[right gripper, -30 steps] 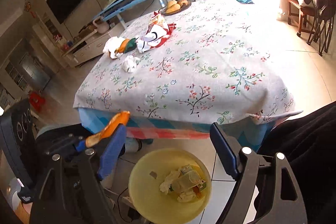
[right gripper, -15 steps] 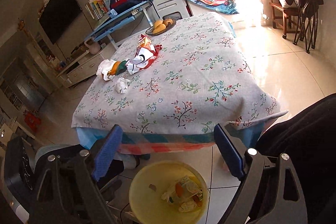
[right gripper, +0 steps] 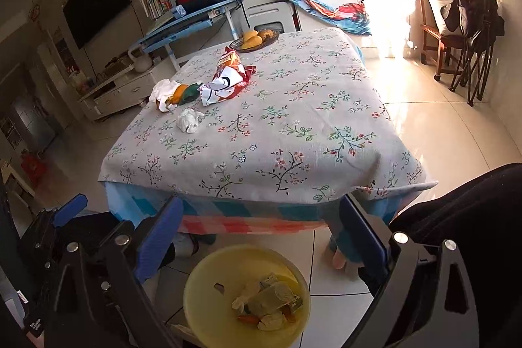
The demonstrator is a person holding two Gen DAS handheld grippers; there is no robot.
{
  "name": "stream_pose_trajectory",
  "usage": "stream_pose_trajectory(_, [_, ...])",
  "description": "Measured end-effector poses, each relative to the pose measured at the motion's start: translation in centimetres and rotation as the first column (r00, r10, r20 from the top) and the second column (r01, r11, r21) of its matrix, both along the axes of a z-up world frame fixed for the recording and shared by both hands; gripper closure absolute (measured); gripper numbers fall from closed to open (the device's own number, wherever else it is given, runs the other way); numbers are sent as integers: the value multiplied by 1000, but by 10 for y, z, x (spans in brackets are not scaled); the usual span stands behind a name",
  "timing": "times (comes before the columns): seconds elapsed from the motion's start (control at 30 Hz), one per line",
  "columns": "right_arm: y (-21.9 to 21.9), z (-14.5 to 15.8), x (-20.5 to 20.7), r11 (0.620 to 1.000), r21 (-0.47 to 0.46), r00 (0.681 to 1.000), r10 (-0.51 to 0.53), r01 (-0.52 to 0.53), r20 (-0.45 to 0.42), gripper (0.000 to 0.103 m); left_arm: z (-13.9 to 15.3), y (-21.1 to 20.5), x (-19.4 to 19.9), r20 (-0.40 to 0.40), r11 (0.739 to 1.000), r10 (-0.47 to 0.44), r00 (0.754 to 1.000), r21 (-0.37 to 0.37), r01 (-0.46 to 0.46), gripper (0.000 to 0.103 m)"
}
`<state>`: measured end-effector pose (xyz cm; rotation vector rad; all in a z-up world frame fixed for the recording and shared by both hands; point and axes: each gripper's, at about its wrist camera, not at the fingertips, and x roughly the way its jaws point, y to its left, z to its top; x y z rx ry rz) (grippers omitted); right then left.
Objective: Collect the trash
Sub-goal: 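Move both grippers from the yellow basin back over the table toward the remaining items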
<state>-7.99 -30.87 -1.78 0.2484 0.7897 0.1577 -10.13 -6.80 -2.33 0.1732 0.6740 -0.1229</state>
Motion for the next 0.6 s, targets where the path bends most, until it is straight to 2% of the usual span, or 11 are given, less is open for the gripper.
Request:
stream_pose_trajectory(0.13, [7, -1, -2, 1000, -16, 1000, 16, -16, -2, 10, 0, 6, 2, 0, 999, 35, 999, -4, -35, 7])
stream_pose_trajectory(0.33, [4, -2, -2, 1000, -14, 1000, 8, -9, -9, 10, 1, 17, 8, -13, 995, 82, 997, -48, -83, 7])
stream_pose_trajectory(0.6, [4, 1, -2, 1000, -7, 1000, 5, -5, -4, 10, 0, 19, 10, -14, 993, 104, 994, -61, -105, 7])
